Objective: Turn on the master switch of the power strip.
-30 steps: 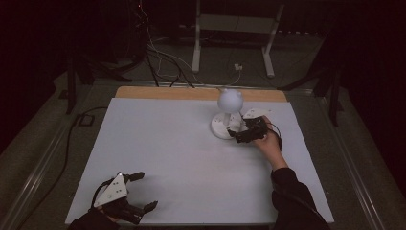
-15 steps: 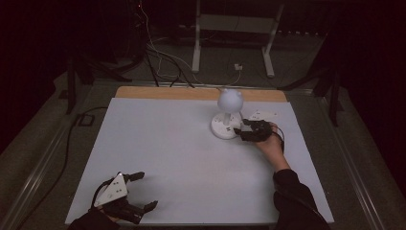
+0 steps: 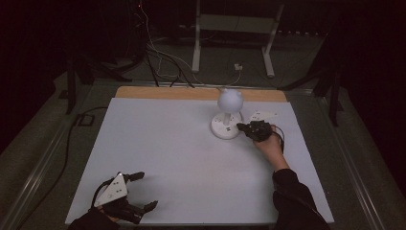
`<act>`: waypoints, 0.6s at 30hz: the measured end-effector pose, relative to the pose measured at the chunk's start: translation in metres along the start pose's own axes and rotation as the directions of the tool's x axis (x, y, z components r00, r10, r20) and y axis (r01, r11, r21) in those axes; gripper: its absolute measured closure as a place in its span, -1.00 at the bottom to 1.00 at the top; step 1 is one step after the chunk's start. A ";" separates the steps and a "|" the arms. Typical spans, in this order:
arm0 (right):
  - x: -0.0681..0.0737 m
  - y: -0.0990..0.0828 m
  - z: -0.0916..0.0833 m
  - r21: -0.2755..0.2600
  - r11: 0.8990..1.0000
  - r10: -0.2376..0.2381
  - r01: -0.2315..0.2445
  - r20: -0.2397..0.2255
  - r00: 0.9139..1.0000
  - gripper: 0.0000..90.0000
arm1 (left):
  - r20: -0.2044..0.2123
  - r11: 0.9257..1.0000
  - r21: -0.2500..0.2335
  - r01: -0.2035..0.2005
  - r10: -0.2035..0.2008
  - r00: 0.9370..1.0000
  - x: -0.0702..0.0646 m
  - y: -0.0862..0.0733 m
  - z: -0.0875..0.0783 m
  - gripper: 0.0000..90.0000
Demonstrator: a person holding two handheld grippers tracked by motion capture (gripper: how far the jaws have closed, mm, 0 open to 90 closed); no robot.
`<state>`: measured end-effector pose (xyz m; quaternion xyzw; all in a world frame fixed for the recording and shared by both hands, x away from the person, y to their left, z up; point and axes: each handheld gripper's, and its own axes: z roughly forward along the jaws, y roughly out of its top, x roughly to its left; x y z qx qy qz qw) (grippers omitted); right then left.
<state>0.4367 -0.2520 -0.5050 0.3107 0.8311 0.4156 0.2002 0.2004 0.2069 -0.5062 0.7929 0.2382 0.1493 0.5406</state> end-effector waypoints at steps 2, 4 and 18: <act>0.000 0.001 0.000 -0.003 1.000 -0.003 0.003 -0.007 1.000 1.00 | 0.000 1.000 0.000 0.001 -0.001 1.000 0.000 0.000 0.000 -1.00; 0.000 0.002 0.000 -0.011 1.000 0.001 -0.001 -0.015 1.000 1.00 | 0.000 1.000 0.001 0.001 -0.001 1.000 0.000 0.000 0.000 -1.00; -0.004 0.004 0.008 0.013 0.999 0.036 -0.036 0.000 0.999 1.00 | 0.001 1.000 0.002 0.002 -0.002 1.000 0.000 0.000 0.001 -1.00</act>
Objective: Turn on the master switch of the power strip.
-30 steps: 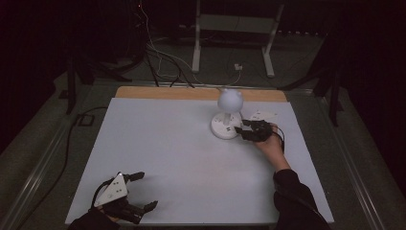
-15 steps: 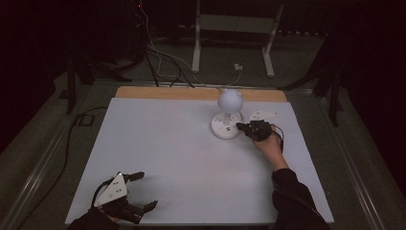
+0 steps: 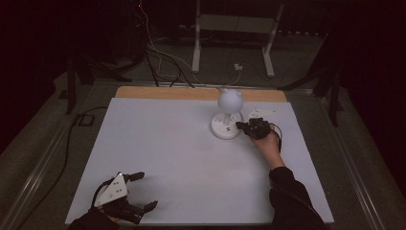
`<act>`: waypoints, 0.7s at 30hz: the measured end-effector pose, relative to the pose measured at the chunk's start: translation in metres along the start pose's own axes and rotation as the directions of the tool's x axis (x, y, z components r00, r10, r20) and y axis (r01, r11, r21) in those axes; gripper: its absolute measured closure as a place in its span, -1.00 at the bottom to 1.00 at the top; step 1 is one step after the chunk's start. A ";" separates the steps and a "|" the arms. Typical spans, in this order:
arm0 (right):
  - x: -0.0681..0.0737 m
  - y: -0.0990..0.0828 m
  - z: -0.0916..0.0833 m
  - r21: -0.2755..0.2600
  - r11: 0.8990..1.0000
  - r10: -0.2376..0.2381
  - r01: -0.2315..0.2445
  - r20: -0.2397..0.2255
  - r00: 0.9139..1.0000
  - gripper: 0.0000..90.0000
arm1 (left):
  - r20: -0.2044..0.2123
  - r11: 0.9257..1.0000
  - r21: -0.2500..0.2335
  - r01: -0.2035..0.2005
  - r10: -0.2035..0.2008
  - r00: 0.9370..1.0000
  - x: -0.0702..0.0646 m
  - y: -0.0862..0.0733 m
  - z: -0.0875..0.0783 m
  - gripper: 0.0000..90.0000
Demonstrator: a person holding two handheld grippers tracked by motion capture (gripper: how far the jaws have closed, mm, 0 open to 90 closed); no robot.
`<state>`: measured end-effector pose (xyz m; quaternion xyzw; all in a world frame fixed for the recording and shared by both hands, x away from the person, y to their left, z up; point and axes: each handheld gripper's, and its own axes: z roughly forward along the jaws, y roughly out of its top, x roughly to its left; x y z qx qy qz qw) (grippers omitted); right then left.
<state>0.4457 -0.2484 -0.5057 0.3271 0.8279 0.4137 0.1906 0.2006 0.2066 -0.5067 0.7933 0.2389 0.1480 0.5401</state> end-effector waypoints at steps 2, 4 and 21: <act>0.000 0.001 0.002 0.001 1.000 0.002 -0.002 0.003 1.000 1.00 | 0.000 1.000 0.001 0.000 0.000 1.000 0.000 0.000 0.000 -1.00; 0.001 0.002 0.003 0.008 1.000 0.000 0.000 0.003 1.000 1.00 | 0.000 1.000 0.002 0.000 0.000 1.000 0.000 0.000 0.000 -1.00; 0.001 0.006 0.011 0.036 0.999 0.022 -0.023 0.036 0.999 1.00 | 0.000 1.000 -0.001 0.002 -0.002 1.000 0.000 0.000 0.000 -1.00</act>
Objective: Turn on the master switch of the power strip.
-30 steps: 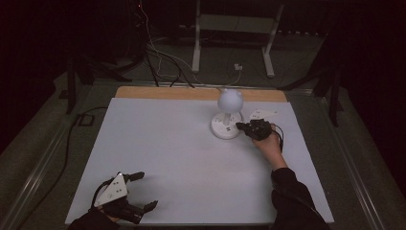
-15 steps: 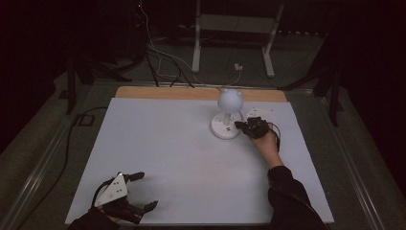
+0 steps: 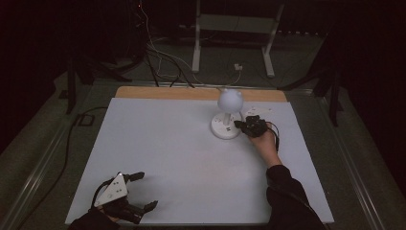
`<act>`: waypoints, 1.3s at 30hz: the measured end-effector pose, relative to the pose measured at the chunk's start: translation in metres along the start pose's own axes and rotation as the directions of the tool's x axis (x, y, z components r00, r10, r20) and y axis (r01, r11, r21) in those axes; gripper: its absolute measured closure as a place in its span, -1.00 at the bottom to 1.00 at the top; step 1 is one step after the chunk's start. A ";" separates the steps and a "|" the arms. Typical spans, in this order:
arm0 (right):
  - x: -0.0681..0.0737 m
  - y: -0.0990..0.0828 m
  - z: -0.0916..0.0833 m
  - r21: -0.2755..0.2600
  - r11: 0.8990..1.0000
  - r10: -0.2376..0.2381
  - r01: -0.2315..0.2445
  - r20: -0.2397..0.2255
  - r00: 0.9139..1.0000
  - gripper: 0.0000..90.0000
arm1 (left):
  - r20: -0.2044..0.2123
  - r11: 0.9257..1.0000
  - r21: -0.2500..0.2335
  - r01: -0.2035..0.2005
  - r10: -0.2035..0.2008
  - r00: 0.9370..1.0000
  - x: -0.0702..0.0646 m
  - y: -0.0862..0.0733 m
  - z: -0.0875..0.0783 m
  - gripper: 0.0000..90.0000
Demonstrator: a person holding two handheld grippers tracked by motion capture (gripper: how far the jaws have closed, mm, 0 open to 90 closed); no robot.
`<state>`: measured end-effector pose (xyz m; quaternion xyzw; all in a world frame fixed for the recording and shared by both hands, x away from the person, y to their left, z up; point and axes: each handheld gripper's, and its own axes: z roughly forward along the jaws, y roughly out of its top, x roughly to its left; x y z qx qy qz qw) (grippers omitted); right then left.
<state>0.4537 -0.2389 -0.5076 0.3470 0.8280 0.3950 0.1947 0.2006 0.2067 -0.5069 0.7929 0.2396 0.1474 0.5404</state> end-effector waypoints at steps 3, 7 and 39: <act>0.002 0.000 0.000 0.004 1.000 -0.012 0.012 0.011 1.000 1.00 | 0.000 1.000 0.001 0.000 0.000 1.000 0.000 0.000 0.000 -1.00; 0.005 0.003 0.001 0.026 0.999 -0.029 0.028 0.032 0.999 1.00 | 0.000 1.000 0.004 -0.001 0.001 1.000 0.000 0.000 0.001 -1.00; 0.013 0.004 0.004 0.065 0.996 -0.072 0.067 0.086 0.994 1.00 | 0.001 1.000 0.003 -0.003 0.003 1.000 -0.001 0.000 0.001 -1.00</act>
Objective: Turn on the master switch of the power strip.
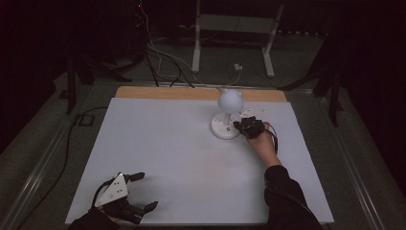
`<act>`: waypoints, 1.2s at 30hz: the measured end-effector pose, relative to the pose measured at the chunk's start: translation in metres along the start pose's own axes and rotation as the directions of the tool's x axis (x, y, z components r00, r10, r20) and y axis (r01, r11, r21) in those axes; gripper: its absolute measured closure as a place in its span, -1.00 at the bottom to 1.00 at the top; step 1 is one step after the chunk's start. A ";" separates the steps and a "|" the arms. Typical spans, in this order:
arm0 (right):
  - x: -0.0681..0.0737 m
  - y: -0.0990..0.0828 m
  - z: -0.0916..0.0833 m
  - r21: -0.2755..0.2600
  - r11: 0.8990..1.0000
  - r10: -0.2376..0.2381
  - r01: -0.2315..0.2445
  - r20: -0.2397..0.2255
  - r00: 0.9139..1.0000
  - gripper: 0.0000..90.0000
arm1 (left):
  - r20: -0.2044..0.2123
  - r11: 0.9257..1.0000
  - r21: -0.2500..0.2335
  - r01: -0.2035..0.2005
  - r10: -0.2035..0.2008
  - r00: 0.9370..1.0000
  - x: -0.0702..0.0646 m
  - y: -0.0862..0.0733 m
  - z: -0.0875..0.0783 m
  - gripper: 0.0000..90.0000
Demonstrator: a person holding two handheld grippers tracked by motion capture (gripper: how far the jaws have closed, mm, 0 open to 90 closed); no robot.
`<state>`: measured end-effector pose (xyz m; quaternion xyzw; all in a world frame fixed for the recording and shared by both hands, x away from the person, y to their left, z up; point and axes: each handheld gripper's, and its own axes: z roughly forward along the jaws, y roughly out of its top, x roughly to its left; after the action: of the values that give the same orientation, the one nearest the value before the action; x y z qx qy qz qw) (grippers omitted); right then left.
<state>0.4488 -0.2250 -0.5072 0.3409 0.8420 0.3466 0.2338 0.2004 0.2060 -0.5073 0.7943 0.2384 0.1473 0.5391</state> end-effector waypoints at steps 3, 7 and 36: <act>0.001 0.002 0.000 0.011 1.000 -0.017 0.017 0.007 1.000 1.00 | -0.001 1.000 0.000 0.003 -0.003 1.000 0.000 0.000 0.000 -1.00; 0.000 0.002 0.000 0.010 1.000 -0.023 0.023 -0.003 1.000 1.00 | 0.000 1.000 0.000 0.000 0.000 1.000 0.000 0.000 0.000 -1.00; -0.001 -0.002 -0.012 -0.041 0.996 0.075 -0.079 -0.094 0.993 0.39 | -0.006 1.000 -0.002 0.009 -0.009 1.000 0.002 0.000 -0.001 -1.00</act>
<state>0.4406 -0.2317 -0.5008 0.3514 0.8301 0.3895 0.1888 0.2012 0.2080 -0.5073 0.7921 0.2436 0.1474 0.5399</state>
